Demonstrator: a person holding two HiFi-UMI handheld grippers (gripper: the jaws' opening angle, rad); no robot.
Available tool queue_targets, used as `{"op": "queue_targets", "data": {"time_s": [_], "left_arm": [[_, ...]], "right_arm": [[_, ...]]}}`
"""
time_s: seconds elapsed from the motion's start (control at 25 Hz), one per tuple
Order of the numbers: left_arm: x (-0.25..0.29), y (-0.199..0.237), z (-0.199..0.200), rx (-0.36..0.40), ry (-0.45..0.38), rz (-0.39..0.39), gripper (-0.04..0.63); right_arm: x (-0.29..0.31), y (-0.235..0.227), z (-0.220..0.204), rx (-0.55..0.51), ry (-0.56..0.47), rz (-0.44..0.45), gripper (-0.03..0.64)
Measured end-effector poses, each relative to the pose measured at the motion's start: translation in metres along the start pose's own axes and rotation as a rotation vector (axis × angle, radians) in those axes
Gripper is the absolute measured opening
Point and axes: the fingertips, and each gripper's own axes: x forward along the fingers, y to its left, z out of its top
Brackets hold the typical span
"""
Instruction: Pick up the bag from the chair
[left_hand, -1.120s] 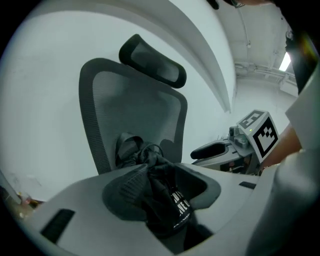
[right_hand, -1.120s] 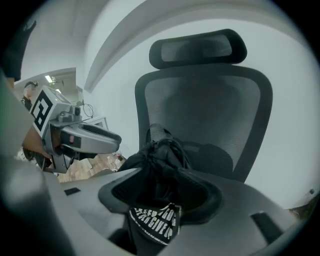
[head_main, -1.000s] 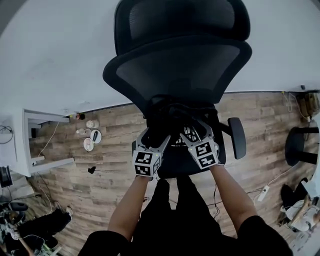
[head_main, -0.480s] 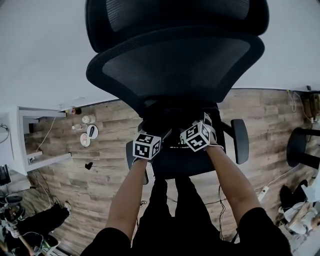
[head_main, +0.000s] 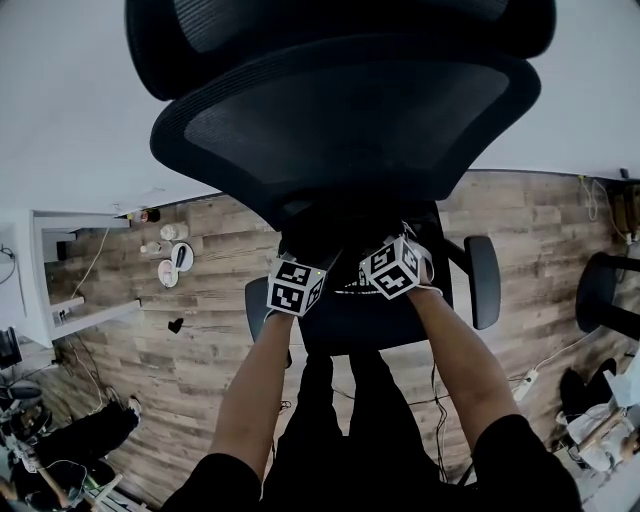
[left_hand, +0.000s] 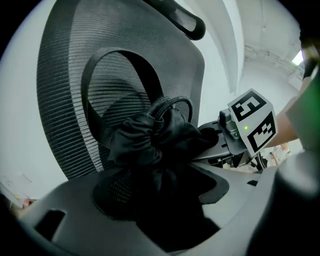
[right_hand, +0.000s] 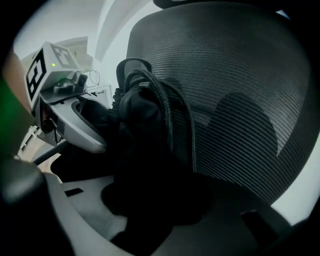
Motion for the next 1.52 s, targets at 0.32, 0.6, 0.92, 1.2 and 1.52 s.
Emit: {"op": "queue_targets", "data": {"time_s": [0.32,0.6,0.92,1.2,1.52], "left_arm": [[-0.029,-0.035,0.015,0.146,-0.053,0.004,0.182],[-0.075,-0.072,0.025,0.214,-0.121,-0.025,0.135],[-0.125,-0.108,0.07,0.323,-0.232,-0.066,0.12],[-0.173,-0.136,0.119,0.386,-0.339,-0.117,0.118],[-0.235,-0.169,0.207,0.46,-0.518,-0.148,0.118]], "right_arm": [[-0.045,0.006,-0.003,0.131,-0.113,-0.027,0.069],[-0.096,0.023,0.0,0.26,-0.201,-0.082,0.055],[-0.149,0.031,0.015,0.318,-0.289,-0.159,0.052],[-0.212,0.025,0.048,0.328,-0.358,-0.232,0.052],[-0.302,-0.003,0.111,0.305,-0.471,-0.344,0.052]]}}
